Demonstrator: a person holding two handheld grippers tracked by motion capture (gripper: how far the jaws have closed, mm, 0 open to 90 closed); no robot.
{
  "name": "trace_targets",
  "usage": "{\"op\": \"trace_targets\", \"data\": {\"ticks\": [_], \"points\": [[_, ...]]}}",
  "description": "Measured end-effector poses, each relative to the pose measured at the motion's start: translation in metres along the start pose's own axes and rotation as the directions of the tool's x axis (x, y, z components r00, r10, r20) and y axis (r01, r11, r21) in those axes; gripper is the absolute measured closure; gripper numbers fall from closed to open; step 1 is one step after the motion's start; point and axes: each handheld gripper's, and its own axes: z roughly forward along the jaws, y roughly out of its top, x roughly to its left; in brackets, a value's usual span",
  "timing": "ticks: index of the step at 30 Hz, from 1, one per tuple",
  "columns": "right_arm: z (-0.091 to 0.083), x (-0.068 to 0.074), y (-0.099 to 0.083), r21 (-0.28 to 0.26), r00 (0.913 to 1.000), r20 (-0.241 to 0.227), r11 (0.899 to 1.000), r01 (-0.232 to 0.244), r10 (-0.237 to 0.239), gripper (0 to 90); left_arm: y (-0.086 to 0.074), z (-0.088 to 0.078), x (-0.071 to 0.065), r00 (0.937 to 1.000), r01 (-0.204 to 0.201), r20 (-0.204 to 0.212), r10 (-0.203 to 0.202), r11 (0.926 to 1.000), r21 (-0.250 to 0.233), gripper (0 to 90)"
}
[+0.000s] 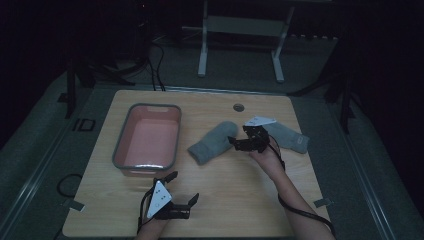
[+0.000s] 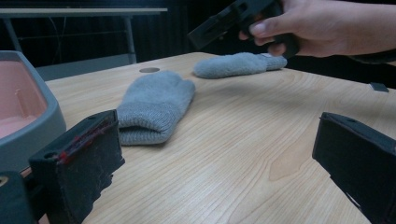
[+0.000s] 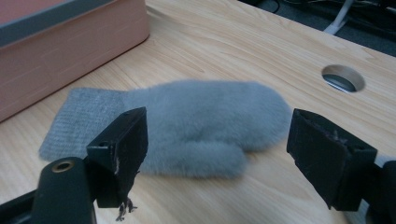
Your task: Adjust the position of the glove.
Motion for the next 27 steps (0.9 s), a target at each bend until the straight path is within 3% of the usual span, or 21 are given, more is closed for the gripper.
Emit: {"op": "trace_targets", "data": {"ticks": [3, 11, 21, 27], "points": [[0.016, 0.006, 0.003, 0.022, 0.9997, -0.019, 1.0, 0.017, -0.016, 22.1, 0.0, 0.0, 0.0, 1.0, -0.004, 0.001, 0.004, 1.0, 0.0, 1.7], [0.039, 0.008, 0.008, 0.044, 0.9989, -0.035, 0.999, 0.032, -0.031, 24.5, 0.0, 0.0, 0.0, 1.0, -0.003, 0.003, 0.003, 1.0, 0.001, 1.7], [0.072, 0.006, 0.009, 0.124, 0.9967, -0.019, 0.989, 0.08, -0.079, 29.8, 0.0, 0.0, 0.0, 1.0, -0.003, 0.005, 0.003, 1.0, 0.002, 1.7], [0.086, 0.004, 0.005, 0.145, 0.9979, -0.018, 0.987, 0.064, -0.062, 29.8, 0.0, 0.0, 0.0, 1.0, 0.0, 0.007, 0.0, 1.0, 0.002, 1.7]]}}
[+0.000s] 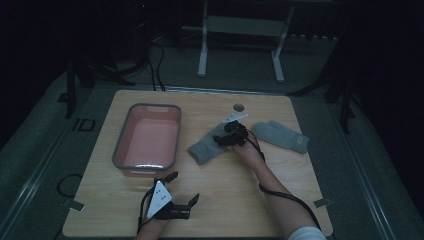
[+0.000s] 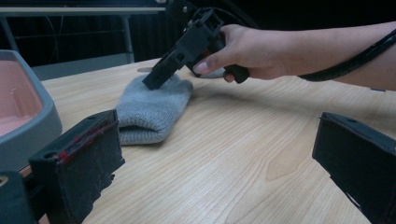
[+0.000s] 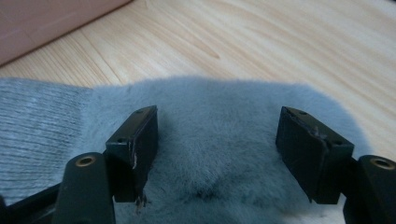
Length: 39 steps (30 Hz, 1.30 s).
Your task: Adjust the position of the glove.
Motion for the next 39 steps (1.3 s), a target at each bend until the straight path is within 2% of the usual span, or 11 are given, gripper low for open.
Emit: {"op": "trace_targets", "data": {"ticks": [12, 16, 19, 23, 28, 32, 34, 35, 36, 38, 39], "points": [[0.009, 0.0, -0.012, -0.008, 0.9995, 0.004, 0.999, -0.032, 0.032, 43.1, 0.0, 0.0, 0.0, 1.0, 0.003, -0.003, -0.003, 1.0, -0.001, 1.8], [0.007, 0.005, -0.007, 0.022, 0.9999, -0.008, 1.0, -0.006, 0.007, 67.6, 0.0, 0.0, 0.0, 1.0, 0.004, -0.004, -0.004, 1.0, -0.001, 1.7], [0.007, 0.005, -0.007, 0.014, 0.9998, -0.018, 1.0, -0.01, 0.011, 75.5, 0.0, 0.0, 0.0, 1.0, 0.004, -0.003, -0.004, 1.0, -0.001, 1.7], [0.002, 0.002, -0.005, 0.009, 0.9952, -0.094, 1.0, -0.026, 0.027, 80.6, 0.0, 0.0, 0.0, 1.0, 0.007, -0.005, -0.007, 1.0, -0.002, 1.7], [-0.022, -0.002, -0.003, -0.018, 0.9845, -0.174, 1.0, 0.014, -0.017, 83.2, 0.0, 0.0, 0.001, 0.9999, 0.013, -0.005, -0.013, 0.9999, -0.006, 1.7], [-0.051, 0.001, -0.004, -0.044, 0.9648, -0.245, 0.995, 0.088, -0.096, 83.4, 0.0, -0.001, 0.0, 1.0, 0.003, -0.005, -0.003, 0.9999, -0.011, 1.7], [-0.072, 0.007, -0.011, -0.054, 0.9281, -0.335, 0.987, 0.154, -0.163, 83.5, -0.001, -0.001, 0.0, 1.0, 0.003, -0.006, -0.003, 0.9999, -0.012, 1.7], [-0.072, 0.007, -0.011, -0.054, 0.9281, -0.335, 0.987, 0.154, -0.163, 83.5, 0.0, -0.001, 0.0, 1.0, 0.004, -0.005, -0.004, 0.9999, -0.011, 1.7], [-0.084, 0.009, -0.015, -0.051, 0.901, -0.387, 0.98, 0.192, -0.197, 83.4, 0.0, -0.001, 0.0, 1.0, 0.004, -0.006, -0.004, 0.9999, -0.01, 1.7], [-0.091, 0.009, -0.021, -0.043, 0.8734, -0.423, 0.968, 0.247, -0.241, 83.3, 0.0, -0.001, 0.0, 1.0, 0.006, -0.002, -0.006, 0.9999, -0.008, 1.8], [-0.091, 0.009, -0.021, -0.043, 0.8734, -0.423, 0.968, 0.247, -0.241, 83.3, 0.0, 0.0, 0.0, 1.0, 0.004, 0.001, -0.004, 1.0, -0.006, 1.8]]}}
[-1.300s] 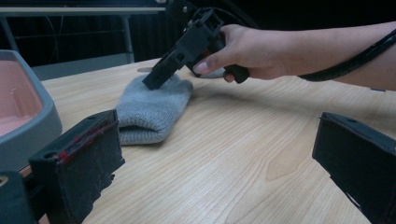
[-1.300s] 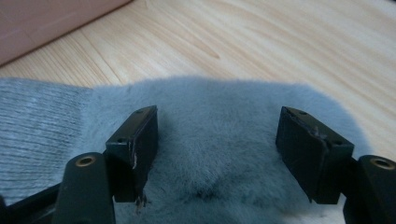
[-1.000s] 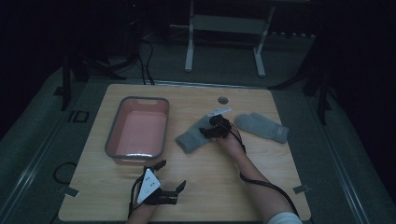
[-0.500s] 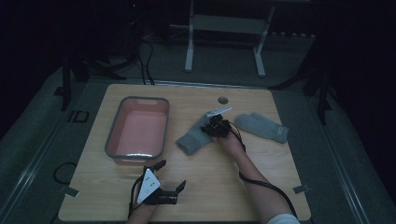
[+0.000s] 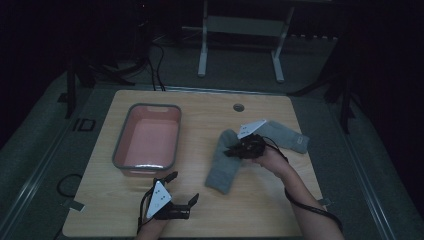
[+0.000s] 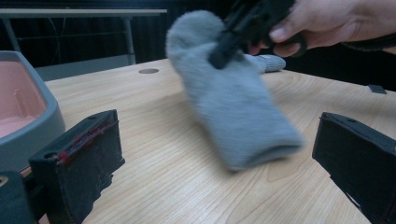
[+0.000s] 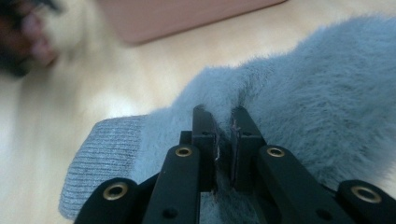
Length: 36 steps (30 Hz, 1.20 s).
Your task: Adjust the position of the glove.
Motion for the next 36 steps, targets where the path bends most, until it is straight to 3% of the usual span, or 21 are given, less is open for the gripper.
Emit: {"op": "trace_targets", "data": {"ticks": [1, 2, 3, 4, 5, 8, 10, 12, 13, 14, 17, 18, 20, 22, 23, 25, 28, 32, 36], "points": [[-0.002, 0.002, -0.007, 0.035, 0.9983, -0.034, 0.998, 0.048, -0.047, 83.3, 0.0, 0.0, 0.0, 1.0, -0.001, 0.0, 0.001, 1.0, 0.0, 1.8], [-0.002, 0.002, -0.007, 0.035, 0.9983, -0.034, 0.998, 0.048, -0.047, 83.3, 0.0, 0.0, 0.0, 1.0, -0.002, 0.0, 0.002, 1.0, 0.001, 1.8], [0.003, 0.003, -0.013, 0.1, 0.9965, -0.031, 0.992, 0.081, -0.078, 83.1, 0.0, 0.0, 0.0, 1.0, -0.002, 0.0, 0.002, 1.0, 0.0, 1.8], [0.003, 0.003, -0.013, 0.1, 0.9965, -0.031, 0.992, 0.081, -0.078, 83.1, 0.0, 0.0, 0.0, 1.0, 0.0, 0.0, 0.0, 1.0, 0.001, 1.8], [0.011, 0.001, -0.02, 0.154, 0.9954, -0.031, 0.983, 0.095, -0.091, 83.0, 0.0, 0.0, 0.0, 1.0, 0.003, 0.0, -0.003, 1.0, 0.0, 1.8], [0.017, -0.005, -0.025, 0.191, 0.9962, -0.027, 0.978, 0.086, -0.083, 82.8, 0.0, 0.0, 0.001, 1.0, 0.007, 0.0, -0.007, 1.0, -0.003, 1.8], [0.021, -0.009, -0.027, 0.19, 0.9968, -0.034, 0.979, 0.078, -0.073, 81.1, 0.0, 0.0, 0.0, 1.0, 0.004, 0.001, -0.004, 1.0, -0.003, 1.8], [0.022, -0.012, -0.026, 0.184, 0.9981, -0.016, 0.981, 0.061, -0.059, 73.0, 0.0, 0.0, 0.0, 1.0, 0.002, 0.001, -0.002, 1.0, -0.002, 2.0], [0.023, -0.012, -0.026, 0.178, 0.998, -0.005, 0.982, 0.063, -0.064, 65.5, 0.0, 0.0, 0.0, 1.0, 0.003, 0.002, -0.003, 1.0, -0.003, 2.5], [0.023, -0.014, -0.024, 0.172, 0.9992, 0.016, 0.985, 0.033, -0.037, 51.0, 0.0, 0.0, 0.0, 1.0, 0.003, 0.002, -0.002, 1.0, -0.003, 2.6], [0.019, -0.012, -0.022, 0.15, 0.9986, 0.047, 0.989, 0.017, -0.024, 49.7, 0.0, 0.0, 0.0, 1.0, 0.003, 0.0, -0.003, 1.0, -0.005, 2.7], [0.013, -0.009, -0.02, 0.105, 0.9971, 0.076, 0.994, -0.013, 0.005, 50.4, 0.0, 0.0, 0.0, 1.0, 0.002, -0.002, -0.002, 1.0, -0.005, 2.7], [0.011, -0.007, -0.019, 0.091, 0.997, 0.076, 0.996, -0.022, 0.016, 53.6, 0.0, 0.0, 0.0, 1.0, 0.002, -0.003, -0.002, 1.0, -0.005, 2.7], [0.003, 0.003, -0.016, 0.062, 0.9912, 0.128, 0.997, -0.041, 0.033, 69.0, 0.0, 0.0, 0.0, 1.0, 0.003, -0.005, -0.003, 1.0, -0.006, 2.7], [0.0, 0.008, -0.017, 0.054, 0.9862, 0.159, 0.997, -0.055, 0.046, 82.8, 0.0, 0.0, 0.0, 1.0, 0.002, -0.005, -0.003, 1.0, -0.005, 2.7], [-0.002, 0.013, -0.019, 0.03, 0.9745, 0.195, 0.992, -0.118, 0.11, 89.8, 0.0, 0.0, 0.0, 1.0, 0.003, -0.007, -0.003, 1.0, -0.005, 2.7], [-0.003, 0.025, -0.029, -0.017, 0.9614, 0.212, 0.984, -0.176, 0.175, 90.0, 0.0, 0.0, 0.0, 0.9999, 0.006, -0.01, -0.006, 1.0, -0.005, 2.6], [-0.001, 0.047, -0.043, -0.031, 0.9516, 0.234, 0.98, -0.197, 0.199, 90.0, 0.0, 0.0, 0.0, 0.9999, 0.007, -0.012, -0.007, 1.0, -0.005, 2.7], [0.007, 0.057, -0.054, 0.008, 0.9556, 0.23, 0.981, -0.192, 0.185, 90.0, 0.0, 0.0, 0.0, 0.9999, 0.006, -0.013, -0.006, 1.0, -0.004, 2.7]]}}
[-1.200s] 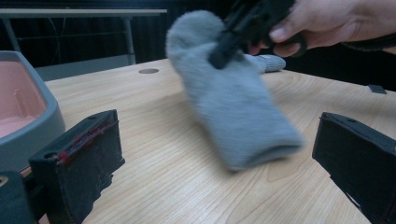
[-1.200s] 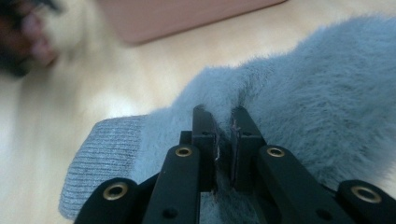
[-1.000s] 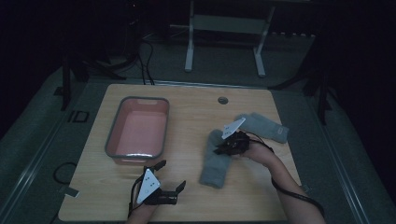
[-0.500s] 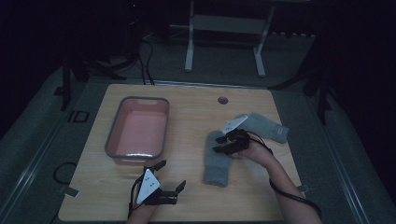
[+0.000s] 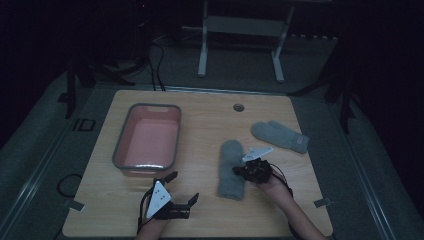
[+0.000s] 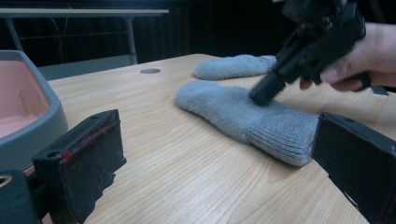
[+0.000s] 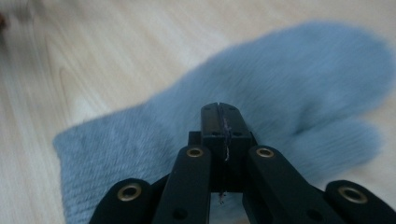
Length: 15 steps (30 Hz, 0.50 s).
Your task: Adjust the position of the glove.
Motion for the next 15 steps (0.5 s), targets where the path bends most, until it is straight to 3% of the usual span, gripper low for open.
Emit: {"op": "trace_targets", "data": {"ticks": [2, 4, 7, 11, 15], "points": [[0.007, 0.002, -0.005, 0.046, 0.9992, 0.025, 0.998, 0.03, -0.032, 90.0, 0.0, 0.0, 0.0, 1.0, -0.003, 0.002, 0.003, 1.0, 0.0, 2.7], [0.009, 0.001, -0.007, 0.045, 0.9993, 0.02, 0.999, 0.03, -0.031, 90.0, 0.0, 0.0, 0.0, 1.0, -0.002, 0.002, 0.002, 1.0, 0.0, 2.7], [0.011, -0.002, -0.004, 0.051, 0.9964, 0.038, 0.996, 0.074, -0.076, 90.0, 0.0, 0.0, 0.0, 1.0, 0.004, 0.002, -0.004, 1.0, 0.0, 2.7], [0.016, -0.014, -0.001, 0.031, 0.9935, -0.012, 0.993, 0.114, -0.113, 90.0, 0.0, 0.0, 0.0, 1.0, 0.002, 0.001, -0.002, 1.0, 0.0, 2.7], [0.02, -0.026, 0.002, 0.014, 0.9916, -0.048, 0.993, 0.121, -0.12, 90.0, 0.0, 0.0, 0.001, 1.0, 0.006, 0.001, -0.006, 1.0, -0.002, 2.7]]}}
